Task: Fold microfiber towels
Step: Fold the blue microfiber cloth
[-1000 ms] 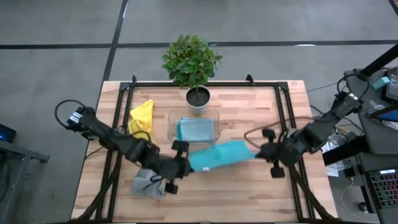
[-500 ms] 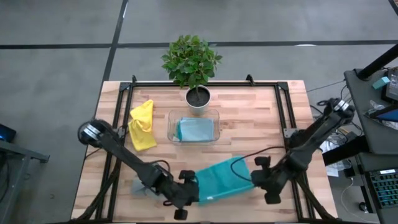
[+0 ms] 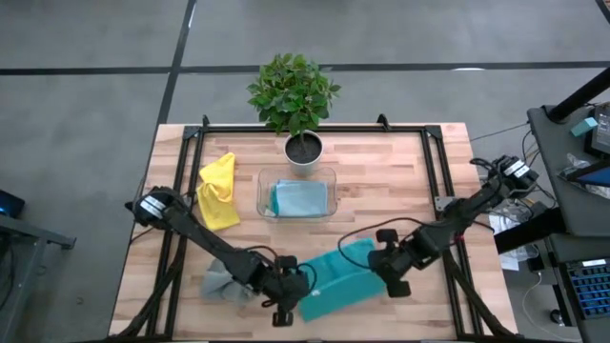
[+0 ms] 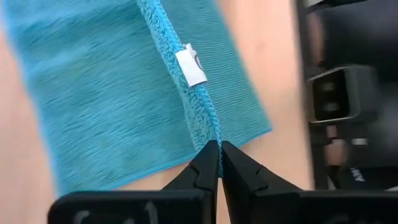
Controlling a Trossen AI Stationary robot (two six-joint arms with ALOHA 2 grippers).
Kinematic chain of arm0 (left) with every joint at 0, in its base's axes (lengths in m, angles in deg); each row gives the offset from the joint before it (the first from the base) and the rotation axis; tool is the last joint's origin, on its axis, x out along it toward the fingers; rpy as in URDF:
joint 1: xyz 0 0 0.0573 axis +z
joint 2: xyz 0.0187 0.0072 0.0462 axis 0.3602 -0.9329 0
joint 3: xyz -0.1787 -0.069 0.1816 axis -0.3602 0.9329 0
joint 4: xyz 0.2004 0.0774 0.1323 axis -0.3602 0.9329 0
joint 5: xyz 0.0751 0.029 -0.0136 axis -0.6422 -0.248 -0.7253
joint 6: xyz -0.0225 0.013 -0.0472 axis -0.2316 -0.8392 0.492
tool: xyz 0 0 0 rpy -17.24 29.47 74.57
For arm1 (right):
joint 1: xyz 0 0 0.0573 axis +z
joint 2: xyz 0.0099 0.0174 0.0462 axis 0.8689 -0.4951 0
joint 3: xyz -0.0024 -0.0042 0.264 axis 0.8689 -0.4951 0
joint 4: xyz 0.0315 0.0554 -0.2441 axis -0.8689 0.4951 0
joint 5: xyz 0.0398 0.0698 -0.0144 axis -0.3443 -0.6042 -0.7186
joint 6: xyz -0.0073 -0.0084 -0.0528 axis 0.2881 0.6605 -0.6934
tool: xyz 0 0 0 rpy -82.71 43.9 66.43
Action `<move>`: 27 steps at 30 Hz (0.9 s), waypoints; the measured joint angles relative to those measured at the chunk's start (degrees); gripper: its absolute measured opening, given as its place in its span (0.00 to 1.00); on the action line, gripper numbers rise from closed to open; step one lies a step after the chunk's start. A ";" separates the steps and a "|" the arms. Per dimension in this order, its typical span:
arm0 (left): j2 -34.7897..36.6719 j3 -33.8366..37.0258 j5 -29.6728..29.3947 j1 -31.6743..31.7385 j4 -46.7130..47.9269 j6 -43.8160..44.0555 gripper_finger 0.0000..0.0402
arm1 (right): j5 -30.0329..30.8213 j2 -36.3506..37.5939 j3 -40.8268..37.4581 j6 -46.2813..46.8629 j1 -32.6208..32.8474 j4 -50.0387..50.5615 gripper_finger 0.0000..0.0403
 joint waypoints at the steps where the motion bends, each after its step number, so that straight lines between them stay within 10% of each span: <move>1: 0.09 0.00 -0.11 0.38 1.29 0.62 0.00 | 0.01 -0.33 -0.30 -0.54 -0.92 0.08 0.02; 27: -0.03 6.45 -0.20 7.27 4.94 4.27 0.00 | 4.72 -3.74 -1.14 -11.92 -11.66 -0.71 0.02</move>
